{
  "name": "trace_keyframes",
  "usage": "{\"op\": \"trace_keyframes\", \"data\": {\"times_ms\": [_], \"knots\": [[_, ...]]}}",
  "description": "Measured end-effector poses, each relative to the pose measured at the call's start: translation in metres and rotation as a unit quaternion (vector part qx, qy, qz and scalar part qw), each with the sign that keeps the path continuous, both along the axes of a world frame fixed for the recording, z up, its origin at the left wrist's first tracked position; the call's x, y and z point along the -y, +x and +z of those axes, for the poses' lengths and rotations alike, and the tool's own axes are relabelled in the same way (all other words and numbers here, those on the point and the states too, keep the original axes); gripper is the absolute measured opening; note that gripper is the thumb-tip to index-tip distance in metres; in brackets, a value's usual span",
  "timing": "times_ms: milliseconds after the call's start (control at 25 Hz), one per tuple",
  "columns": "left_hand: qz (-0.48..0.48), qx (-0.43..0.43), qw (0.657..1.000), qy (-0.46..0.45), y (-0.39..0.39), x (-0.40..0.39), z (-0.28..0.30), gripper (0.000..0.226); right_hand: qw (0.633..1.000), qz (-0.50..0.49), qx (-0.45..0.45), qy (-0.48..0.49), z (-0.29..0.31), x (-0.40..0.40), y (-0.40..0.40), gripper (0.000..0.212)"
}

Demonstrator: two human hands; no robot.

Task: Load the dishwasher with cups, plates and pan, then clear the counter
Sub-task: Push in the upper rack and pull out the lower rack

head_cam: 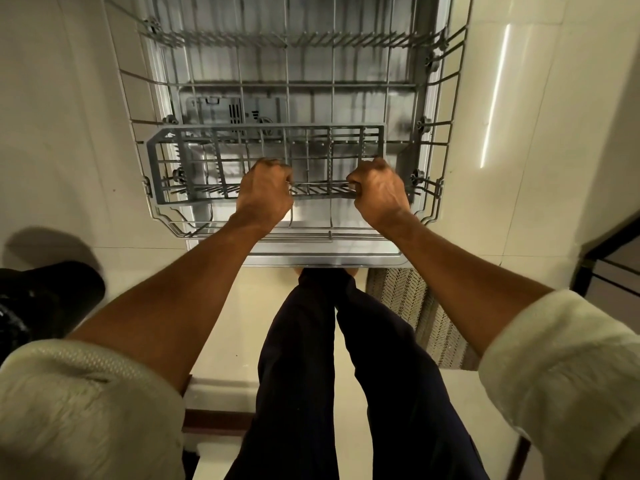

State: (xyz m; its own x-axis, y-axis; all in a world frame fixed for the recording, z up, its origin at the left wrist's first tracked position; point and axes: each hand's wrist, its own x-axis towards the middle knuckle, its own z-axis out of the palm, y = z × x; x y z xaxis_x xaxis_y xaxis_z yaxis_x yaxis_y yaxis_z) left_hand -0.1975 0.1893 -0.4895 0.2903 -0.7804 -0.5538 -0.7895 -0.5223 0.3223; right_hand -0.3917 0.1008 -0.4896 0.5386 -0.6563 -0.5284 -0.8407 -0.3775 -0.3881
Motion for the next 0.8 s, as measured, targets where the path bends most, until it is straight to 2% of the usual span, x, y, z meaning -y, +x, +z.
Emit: {"op": "trace_keyframes", "data": {"times_ms": [120,280,480,800], "knots": [[-0.005,0.001,1.000,-0.005,0.002,-0.005,0.016,0.026,1.000,-0.004,-0.014,0.013,0.015,-0.004,0.001,0.024],[-0.029,0.011,0.999,0.032,0.004,-0.015,0.055,0.040,1.000,-0.005,0.005,0.021,0.057,-0.015,0.005,0.028],[-0.046,-0.003,0.998,0.035,-0.008,-0.036,0.126,0.064,0.998,0.066,-0.010,0.007,0.123,-0.035,0.020,0.061],[-0.043,0.011,0.999,0.020,0.003,-0.066,0.225,0.074,0.994,0.108,-0.007,-0.001,0.230,-0.070,0.068,0.071]]}}
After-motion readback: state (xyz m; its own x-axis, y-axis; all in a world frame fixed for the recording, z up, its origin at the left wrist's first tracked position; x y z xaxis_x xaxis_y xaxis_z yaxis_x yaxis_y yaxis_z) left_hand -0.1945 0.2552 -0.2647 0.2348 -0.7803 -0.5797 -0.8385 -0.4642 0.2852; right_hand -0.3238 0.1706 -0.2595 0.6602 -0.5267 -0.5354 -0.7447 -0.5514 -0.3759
